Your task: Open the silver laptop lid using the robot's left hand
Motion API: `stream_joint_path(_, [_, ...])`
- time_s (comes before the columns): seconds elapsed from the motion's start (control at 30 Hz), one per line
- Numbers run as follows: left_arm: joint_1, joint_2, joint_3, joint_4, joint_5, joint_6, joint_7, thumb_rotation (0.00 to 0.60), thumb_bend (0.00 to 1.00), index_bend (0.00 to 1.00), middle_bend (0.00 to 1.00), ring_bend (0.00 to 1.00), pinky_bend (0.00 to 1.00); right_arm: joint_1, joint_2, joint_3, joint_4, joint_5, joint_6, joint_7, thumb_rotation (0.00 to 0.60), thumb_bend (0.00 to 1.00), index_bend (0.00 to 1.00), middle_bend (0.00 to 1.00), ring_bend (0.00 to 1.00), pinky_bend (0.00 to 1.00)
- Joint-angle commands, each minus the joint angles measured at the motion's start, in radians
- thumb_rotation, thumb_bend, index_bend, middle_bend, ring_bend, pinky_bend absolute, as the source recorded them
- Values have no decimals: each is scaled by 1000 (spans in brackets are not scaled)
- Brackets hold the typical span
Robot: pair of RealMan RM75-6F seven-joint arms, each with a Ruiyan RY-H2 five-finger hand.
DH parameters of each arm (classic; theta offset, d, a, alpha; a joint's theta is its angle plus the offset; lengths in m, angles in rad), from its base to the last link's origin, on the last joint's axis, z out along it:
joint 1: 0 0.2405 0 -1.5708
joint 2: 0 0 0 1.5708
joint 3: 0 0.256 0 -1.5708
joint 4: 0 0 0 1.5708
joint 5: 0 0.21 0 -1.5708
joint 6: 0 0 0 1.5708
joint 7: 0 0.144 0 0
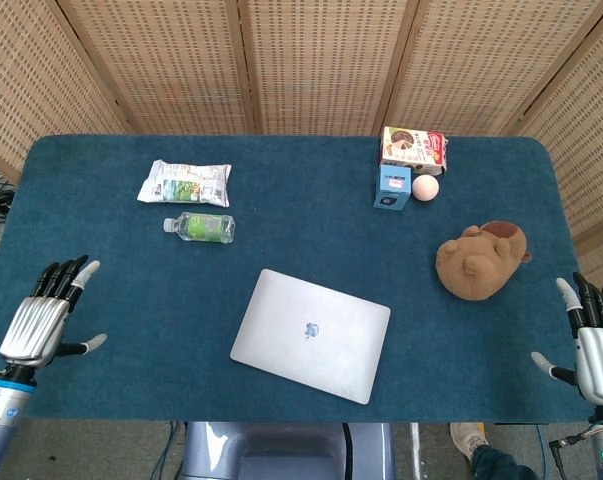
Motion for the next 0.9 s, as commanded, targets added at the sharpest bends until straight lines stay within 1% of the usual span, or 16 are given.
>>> stream_joint_path(0.03, [-54,24,-3,-16,5,-75,-14,541,119,1,0,0,0,-1,0,-1,-1,0,1,-1,600,28,0,0,0,0])
stream_joint_path(0.13, [-104,33,-8,-21,13,-146,-38,544,137,14,0,0,0,-3,1,-2,-1,0,1,0,600,28,0,0,0,0])
stream_joint_path(0.17, [-127,37,-11,-21,12,-181,-50,543,180,21,0,0,0,-3,1,-2,-1,-1,1,0,600,28,0,0,0,0])
stream_joint_path(0.23, [-182,45,-18,-21,25,-258,-88,542,344,36,0,0,0,-2,3,-1,-2,-4,1,1,600,28,0,0,0,0])
stream_joint_path(0.27, [-220,45,-27,-21,32,-305,-123,538,465,48,0,0,0,0,4,0,-3,-4,0,1,600,28,0,0,0,0])
stream_joint_path(0.3, [-238,42,-32,-18,38,-325,-152,537,571,63,0,0,0,0,4,-1,-4,-4,-1,0,600,28,0,0,0,0])
stream_joint_path(0.4, [-297,32,-47,-7,48,-388,-227,538,758,95,0,0,0,0,3,-2,-4,-7,0,1,600,28,0,0,0,0])
stream_joint_path(0.47, [-333,24,-57,5,49,-422,-242,539,828,106,1,0,0,0,3,-3,-5,-8,-1,0,600,28,0,0,0,0])
stream_joint_path(0.63, [-403,-6,-76,32,39,-484,-231,539,955,154,37,0,0,-2,5,-4,-8,-12,2,-1,600,28,0,0,0,0])
stream_joint_path(0.7, [-456,-31,-93,52,21,-540,-239,539,997,174,59,1,0,-3,7,-4,-10,-15,5,-1,600,28,0,0,0,0])
stream_joint_path(0.9, [-542,-81,-114,97,-17,-624,-260,543,1000,190,82,11,0,-8,8,-7,-12,-18,11,-2,600,28,0,0,0,0])
